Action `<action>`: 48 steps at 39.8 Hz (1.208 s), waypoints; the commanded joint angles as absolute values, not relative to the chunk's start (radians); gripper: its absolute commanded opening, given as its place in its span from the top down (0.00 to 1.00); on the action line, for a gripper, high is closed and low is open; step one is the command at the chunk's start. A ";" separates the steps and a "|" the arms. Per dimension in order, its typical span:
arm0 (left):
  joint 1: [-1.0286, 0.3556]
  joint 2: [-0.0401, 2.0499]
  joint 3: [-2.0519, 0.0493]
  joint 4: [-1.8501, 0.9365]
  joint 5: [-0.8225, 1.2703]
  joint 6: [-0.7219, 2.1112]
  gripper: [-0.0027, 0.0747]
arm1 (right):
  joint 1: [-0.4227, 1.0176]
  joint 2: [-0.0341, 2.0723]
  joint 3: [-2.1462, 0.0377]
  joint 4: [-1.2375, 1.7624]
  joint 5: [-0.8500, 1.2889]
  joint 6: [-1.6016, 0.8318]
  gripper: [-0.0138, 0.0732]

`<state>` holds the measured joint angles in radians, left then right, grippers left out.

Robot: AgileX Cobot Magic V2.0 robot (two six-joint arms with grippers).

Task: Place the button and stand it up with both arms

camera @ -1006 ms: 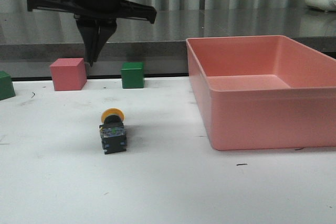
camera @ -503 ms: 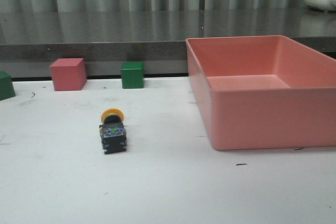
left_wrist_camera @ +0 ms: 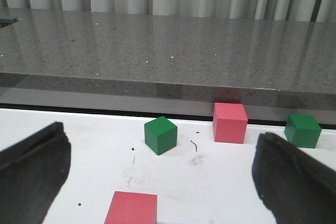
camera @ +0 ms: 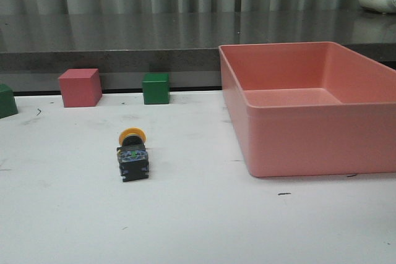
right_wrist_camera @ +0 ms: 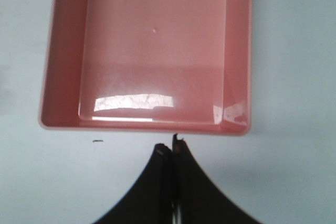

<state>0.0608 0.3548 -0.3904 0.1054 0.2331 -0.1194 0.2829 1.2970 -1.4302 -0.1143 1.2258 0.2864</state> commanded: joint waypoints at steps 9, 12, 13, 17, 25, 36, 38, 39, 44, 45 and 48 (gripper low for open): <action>0.055 0.369 -0.428 0.098 0.160 -0.122 0.10 | 0.273 0.918 -0.999 -0.130 0.898 0.273 0.92; 0.055 0.369 -0.428 0.098 0.160 -0.122 0.10 | 0.273 0.825 -0.900 -0.140 0.807 0.273 0.92; 0.055 0.369 -0.428 0.098 0.160 -0.122 0.10 | 0.273 0.799 -0.871 -0.142 0.783 0.273 0.92; 0.055 0.369 -0.428 0.098 0.160 -0.122 0.10 | 0.273 0.665 -0.734 -0.167 0.675 0.273 0.92; 0.055 0.369 -0.428 0.098 0.160 -0.122 0.10 | 0.273 0.399 -0.540 -0.248 0.568 0.273 0.92; 0.055 0.369 -0.428 0.098 0.160 -0.122 0.10 | 0.273 0.196 -0.449 -0.260 0.556 0.273 0.92; 0.055 0.369 -0.428 0.098 0.160 -0.122 0.10 | 0.273 0.189 -0.449 -0.260 0.556 0.273 0.92; 0.055 0.369 -0.428 0.098 0.160 -0.122 0.10 | 0.273 0.190 -0.449 -0.260 0.558 0.273 0.92; 0.055 0.369 -0.428 0.098 0.153 -0.122 0.10 | 0.273 0.190 -0.449 -0.260 0.559 0.273 0.92; 0.055 0.369 -0.428 0.098 0.151 -0.122 0.10 | 0.273 0.190 -0.449 -0.260 0.559 0.273 0.92; 0.055 0.371 -0.428 0.060 0.151 -0.122 0.10 | 0.273 0.190 -0.449 -0.260 0.559 0.273 0.92</action>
<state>0.0608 0.3548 -0.3904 0.0896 0.2331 -0.1194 0.2788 0.1770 -0.4247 -0.2283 0.6403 0.2848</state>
